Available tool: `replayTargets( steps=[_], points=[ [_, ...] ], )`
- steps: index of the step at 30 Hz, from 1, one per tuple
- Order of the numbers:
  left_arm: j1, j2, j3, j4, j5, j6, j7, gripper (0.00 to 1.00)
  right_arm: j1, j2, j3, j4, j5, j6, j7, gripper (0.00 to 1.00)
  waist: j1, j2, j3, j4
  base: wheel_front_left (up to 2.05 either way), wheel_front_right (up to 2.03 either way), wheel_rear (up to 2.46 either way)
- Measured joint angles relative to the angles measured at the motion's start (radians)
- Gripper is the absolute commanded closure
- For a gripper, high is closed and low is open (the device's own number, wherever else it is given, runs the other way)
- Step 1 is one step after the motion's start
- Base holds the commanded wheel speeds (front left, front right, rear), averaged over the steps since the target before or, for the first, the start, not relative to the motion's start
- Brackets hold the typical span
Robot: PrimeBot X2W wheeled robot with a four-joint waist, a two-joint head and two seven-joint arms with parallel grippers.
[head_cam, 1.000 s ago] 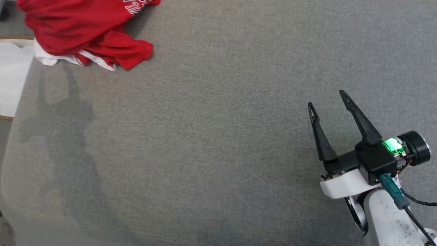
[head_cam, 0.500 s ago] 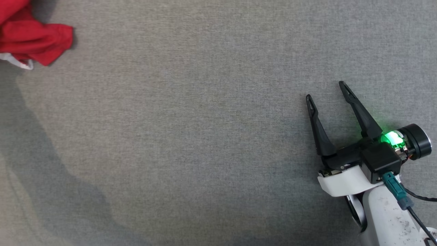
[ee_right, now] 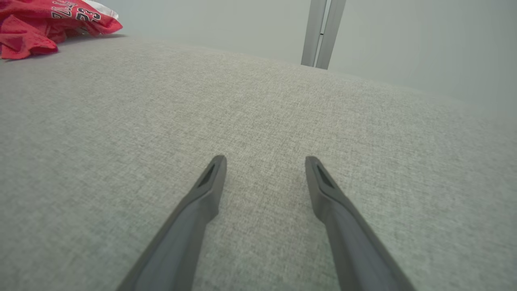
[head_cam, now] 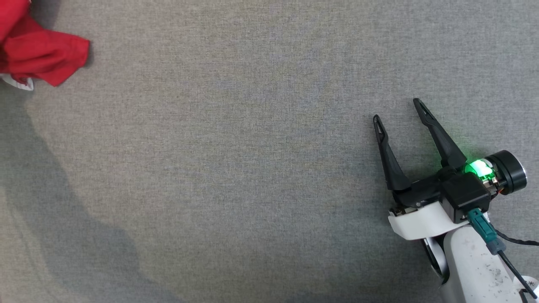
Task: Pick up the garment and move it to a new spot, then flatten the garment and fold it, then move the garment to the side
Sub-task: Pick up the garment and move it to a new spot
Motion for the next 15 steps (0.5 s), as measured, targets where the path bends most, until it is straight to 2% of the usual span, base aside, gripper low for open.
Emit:
replayTargets(
  steps=[15],
  points=[
    [0.031, 0.069, -0.141, -0.187, -0.05, -0.001, -0.024, 1.0, 0.008, -0.001, 0.013, 0.048, 0.043, 0.0, 0.001, 0.0, 0.0, 0.0, -0.125, 0.005, 0.0, 0.0, 0.0]
  ],
)
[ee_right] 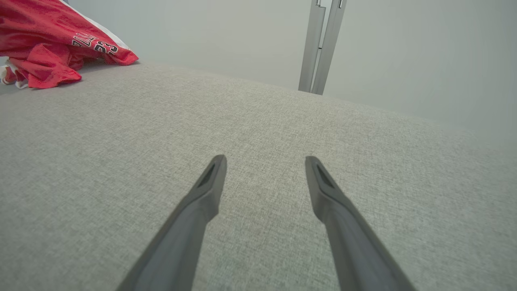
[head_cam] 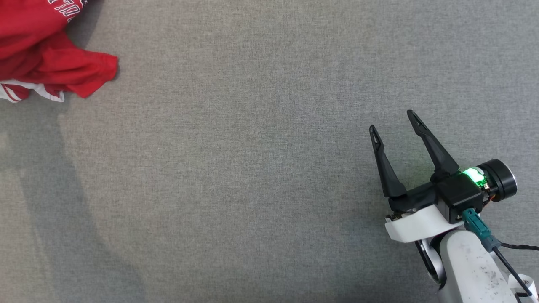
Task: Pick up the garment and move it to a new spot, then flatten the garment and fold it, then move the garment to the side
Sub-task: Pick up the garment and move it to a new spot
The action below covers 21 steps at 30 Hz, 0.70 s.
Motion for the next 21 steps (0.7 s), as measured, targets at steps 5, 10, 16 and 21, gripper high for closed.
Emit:
replayTargets(
  steps=[5, 10, 16, 21],
  points=[
    [0.003, 0.021, -0.05, -0.089, 0.0, 0.0, 0.001, 1.0, 0.009, 0.0, 0.006, 0.013, 0.026, 0.0, 0.0, 0.0, 0.0, 0.0, -0.061, -0.002, 0.0, 0.0, 0.0],
    [0.006, 0.025, -0.101, -0.185, 0.008, 0.0, 0.016, 1.0, 0.025, 0.0, 0.009, 0.029, 0.054, 0.0, 0.0, 0.0, 0.0, 0.0, -0.123, -0.01, 0.0, 0.0, 0.0],
    [0.006, -0.015, -0.179, -0.311, 0.017, 0.0, 0.039, 1.0, 0.059, 0.0, -0.006, 0.041, 0.078, 0.0, 0.0, 0.0, -0.0001, 0.0, -0.209, -0.029, 0.0, 0.0, 0.0],
    [0.005, -0.087, -0.247, -0.403, 0.016, 0.0, 0.047, 1.0, 0.086, -0.001, -0.025, 0.047, 0.089, 0.0, 0.0, 0.0, -0.0001, 0.0001, -0.277, -0.051, 0.0, 0.0, 0.0]
  ],
)
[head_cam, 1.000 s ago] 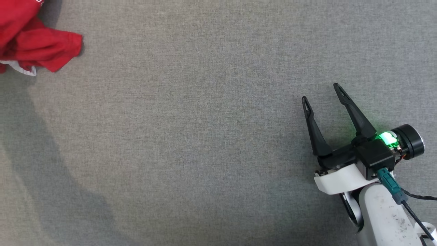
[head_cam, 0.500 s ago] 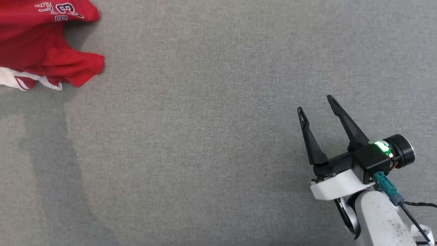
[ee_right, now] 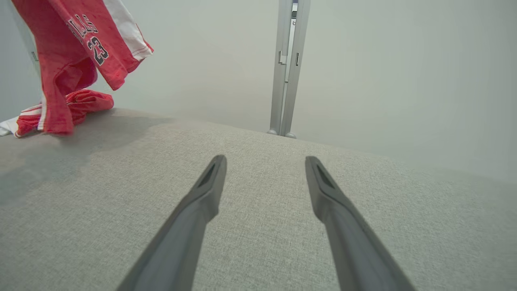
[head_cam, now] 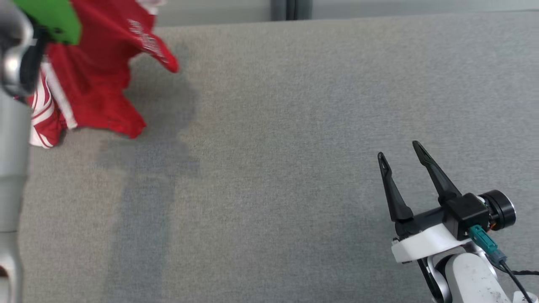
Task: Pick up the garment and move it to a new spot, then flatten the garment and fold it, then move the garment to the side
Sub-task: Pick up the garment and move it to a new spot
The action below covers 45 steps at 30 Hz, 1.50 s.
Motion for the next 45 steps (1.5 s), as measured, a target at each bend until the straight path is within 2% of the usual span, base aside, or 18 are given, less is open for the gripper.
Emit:
replayTargets(
  steps=[7, 11, 15, 21, 25, 31, 39, 40, 42, 43, 44, 45],
  points=[
    [0.008, -0.157, -0.091, -0.111, -0.028, 0.0, -0.033, 1.0, 0.038, 0.0, -0.038, 0.004, 0.021, 0.0, 0.0, 0.0, 0.0, 0.0, -0.081, -0.046, 0.0, 0.0, 0.0],
    [0.047, -0.273, -0.144, -0.116, -0.038, 0.0, -0.086, 1.0, 0.042, 0.0, -0.062, 0.004, 0.026, 0.0, 0.0, 0.0, 0.0, 0.0, -0.106, -0.08, 0.0, 0.0, 0.0],
    [0.114, -0.338, -0.186, -0.103, -0.066, 0.0, -0.173, 1.0, 0.042, 0.0, -0.081, 0.0, 0.03, 0.0, 0.0, 0.0, 0.0, 0.0001, -0.115, -0.116, 0.0, 0.0, 0.0],
    [0.32, -0.363, -0.268, -0.001, -0.097, 0.007, -0.298, 1.0, 0.05, 0.0, -0.105, -0.004, 0.032, 0.0, 0.0, 0.0, 0.0, 0.0, -0.101, -0.144, 0.0, 0.0, 0.0],
    [0.423, -0.365, -0.26, 0.092, -0.117, 0.037, -0.404, 1.0, 0.051, 0.0, -0.116, -0.009, 0.032, 0.0, 0.0, 0.0, 0.0, -0.0001, -0.081, -0.146, 0.0, 0.0, 0.0],
    [0.505, -0.366, -0.169, 0.176, -0.135, 0.072, -0.455, 1.0, 0.05, 0.0, -0.125, -0.01, 0.026, 0.0, 0.0, 0.0, 0.0, -0.0001, -0.065, -0.126, 0.0, 0.0, 0.0],
    [0.669, -0.367, 0.069, 0.13, -0.143, 0.085, -0.458, 1.0, 0.05, 0.0, -0.109, -0.007, 0.025, 0.0, 0.0, 0.0, 0.0, -0.0001, -0.064, -0.093, 0.0, 0.0, 0.0],
    [0.695, -0.367, 0.096, 0.124, -0.14, 0.083, -0.459, 0.96, 0.051, 0.0, -0.107, -0.006, 0.025, 0.0, 0.0, 0.0, 0.0, -0.0001, -0.065, -0.089, 0.0, 0.0, 0.0],
    [0.723, -0.367, 0.115, 0.117, -0.128, 0.075, -0.459, 0.58, 0.051, 0.0, -0.103, -0.003, 0.025, 0.0, 0.0, 0.0, 0.0, -0.0001, -0.067, -0.083, 0.0, 0.0, 0.0],
    [0.737, -0.367, 0.122, 0.111, -0.125, 0.068, -0.459, 0.05, 0.052, 0.0, -0.101, -0.002, 0.025, 0.0, 0.0, 0.0, 0.0, -0.0001, -0.068, -0.081, 0.0, 0.0, 0.0],
    [0.746, -0.368, 0.124, 0.108, -0.123, 0.066, -0.459, 0.0, 0.053, 0.0, -0.099, -0.001, 0.025, 0.0, 0.0, 0.0, 0.0, -0.0001, -0.069, -0.079, 0.0, 0.0, 0.0],
    [0.759, -0.368, 0.129, 0.104, -0.122, 0.061, -0.459, 0.0, 0.054, 0.0, -0.097, 0.0, 0.025, 0.0, 0.0, 0.0, 0.0, -0.0001, -0.07, -0.078, 0.0, 0.0, 0.0]
  ],
)
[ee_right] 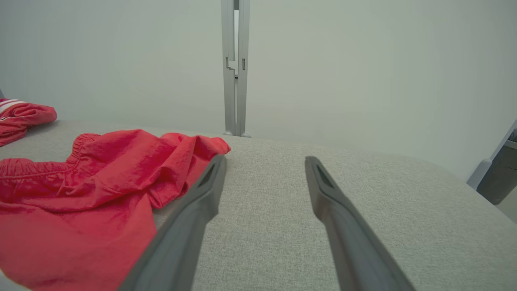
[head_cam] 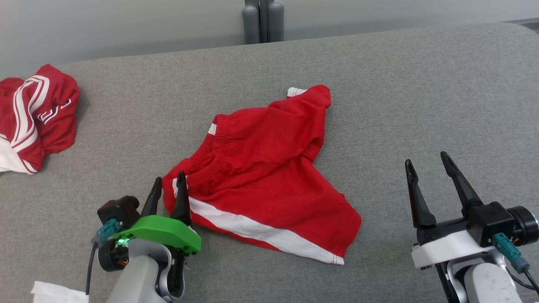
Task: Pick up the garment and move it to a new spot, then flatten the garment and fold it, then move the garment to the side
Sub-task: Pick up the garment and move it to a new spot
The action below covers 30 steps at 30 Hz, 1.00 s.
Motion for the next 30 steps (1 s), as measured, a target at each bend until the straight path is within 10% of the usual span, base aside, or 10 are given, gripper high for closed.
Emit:
replayTargets(
  steps=[13, 30],
  points=[
    [0.125, 0.0, 0.07, -0.178, 0.262, -0.041, 0.0, 0.0, 0.024, 0.0, 0.004, 0.013, -0.006, 0.0, 0.0, 0.0, 0.0, 0.0, -0.057, 0.007, 0.0, 0.0, 0.0],
    [0.298, 0.0, 0.072, -0.31, 0.255, -0.055, 0.0, 0.0, 0.096, 0.0, 0.012, 0.022, 0.019, 0.0, 0.0, 0.0, 0.0, 0.0, -0.157, 0.025, 0.0, 0.0, 0.0]
  ],
)
